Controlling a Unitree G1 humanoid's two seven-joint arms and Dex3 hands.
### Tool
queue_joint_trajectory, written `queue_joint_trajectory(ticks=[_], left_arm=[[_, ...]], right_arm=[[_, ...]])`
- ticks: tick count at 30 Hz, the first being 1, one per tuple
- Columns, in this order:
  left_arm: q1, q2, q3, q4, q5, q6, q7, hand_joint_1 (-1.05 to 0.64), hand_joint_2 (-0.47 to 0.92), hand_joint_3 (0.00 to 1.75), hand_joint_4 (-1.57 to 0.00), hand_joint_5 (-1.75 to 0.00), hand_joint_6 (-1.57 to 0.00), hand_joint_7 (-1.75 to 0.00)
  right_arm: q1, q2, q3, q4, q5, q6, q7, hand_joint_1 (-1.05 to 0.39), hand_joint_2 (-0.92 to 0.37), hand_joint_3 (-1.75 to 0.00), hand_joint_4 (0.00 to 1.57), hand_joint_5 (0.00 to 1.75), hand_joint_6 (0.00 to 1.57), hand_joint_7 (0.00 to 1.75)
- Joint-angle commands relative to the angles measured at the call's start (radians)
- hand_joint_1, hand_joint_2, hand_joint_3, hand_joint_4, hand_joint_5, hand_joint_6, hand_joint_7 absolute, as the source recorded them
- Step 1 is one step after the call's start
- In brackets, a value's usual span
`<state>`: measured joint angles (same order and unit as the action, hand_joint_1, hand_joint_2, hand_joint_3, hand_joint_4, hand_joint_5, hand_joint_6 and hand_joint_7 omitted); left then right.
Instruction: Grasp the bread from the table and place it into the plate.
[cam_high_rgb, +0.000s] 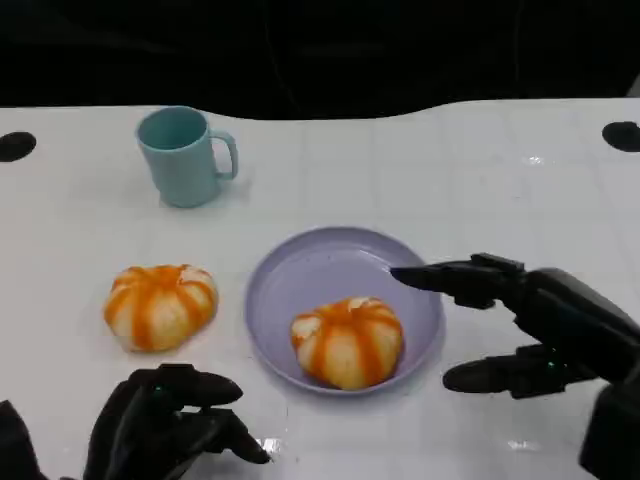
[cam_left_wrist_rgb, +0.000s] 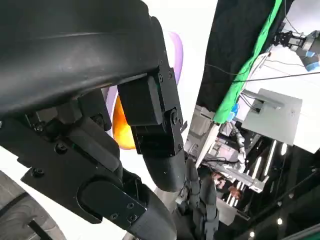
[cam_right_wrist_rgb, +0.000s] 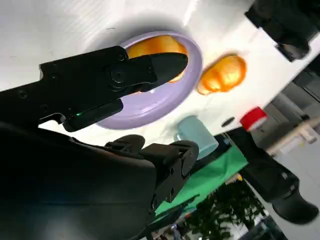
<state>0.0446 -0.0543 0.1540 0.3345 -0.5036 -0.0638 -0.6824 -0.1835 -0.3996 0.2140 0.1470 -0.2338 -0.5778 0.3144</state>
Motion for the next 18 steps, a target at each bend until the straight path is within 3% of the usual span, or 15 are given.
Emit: queue_joint_trajectory(ticks=[1, 2, 4, 7, 13, 14, 17, 18], left_arm=[[-0.010, 0.012, 0.008, 0.003, -0.005, 0.001, -0.002, -0.94, 0.64, 0.00, -1.57, -0.48, -1.57, -0.01], [-0.011, 0.012, 0.007, 0.002, -0.007, 0.003, -0.002, -0.94, 0.64, 0.00, -1.57, -0.48, -1.57, -0.01], [-0.011, 0.012, 0.006, -0.001, -0.009, 0.005, -0.002, -0.94, 0.64, 0.00, -1.57, -0.48, -1.56, 0.00], [-0.008, 0.014, 0.002, -0.010, -0.005, 0.004, 0.000, -0.93, 0.65, 0.00, -1.57, -0.47, -1.56, 0.00], [0.003, 0.016, -0.001, -0.034, -0.008, 0.016, 0.004, -0.94, 0.64, 0.00, -1.57, -0.47, -1.57, -0.01], [0.007, 0.016, -0.002, -0.040, -0.008, 0.019, 0.005, -0.94, 0.64, 0.00, -1.57, -0.47, -1.57, -0.01], [0.018, 0.015, -0.005, -0.053, -0.006, 0.022, 0.004, -0.93, 0.65, 0.00, -1.57, -0.47, -1.57, 0.00], [0.020, 0.015, -0.006, -0.056, -0.003, 0.021, 0.004, -0.93, 0.65, 0.00, -1.57, -0.47, -1.57, 0.00]], right_arm=[[0.066, 0.003, -0.047, -0.049, 0.041, -0.039, -0.031, -0.52, -0.92, -0.19, 0.45, 0.52, 0.55, 0.12], [0.086, 0.007, -0.057, -0.059, 0.050, -0.049, -0.038, -0.52, -0.92, -0.19, 0.48, 0.54, 0.58, 0.14], [0.117, 0.010, -0.075, -0.078, 0.064, -0.063, -0.047, -0.50, -0.92, -0.21, 0.50, 0.81, 0.68, 0.19], [0.161, 0.020, -0.108, -0.091, 0.121, -0.098, -0.055, -0.45, -0.92, -0.20, 0.56, 1.02, 0.79, 0.26], [0.212, 0.063, -0.130, -0.045, 0.222, -0.181, -0.045, -0.26, -0.92, -0.25, 0.70, 1.19, 0.93, 0.39], [0.212, 0.070, -0.135, -0.022, 0.209, -0.211, -0.054, -0.23, -0.90, -0.31, 0.73, 1.20, 0.94, 0.43], [0.200, 0.093, -0.149, 0.061, 0.171, -0.291, -0.084, -0.20, -0.65, -0.81, 0.79, 1.32, 0.93, 0.64], [0.195, 0.098, -0.151, 0.083, 0.164, -0.309, -0.091, -0.20, -0.60, -0.89, 0.79, 1.36, 0.93, 0.69]])
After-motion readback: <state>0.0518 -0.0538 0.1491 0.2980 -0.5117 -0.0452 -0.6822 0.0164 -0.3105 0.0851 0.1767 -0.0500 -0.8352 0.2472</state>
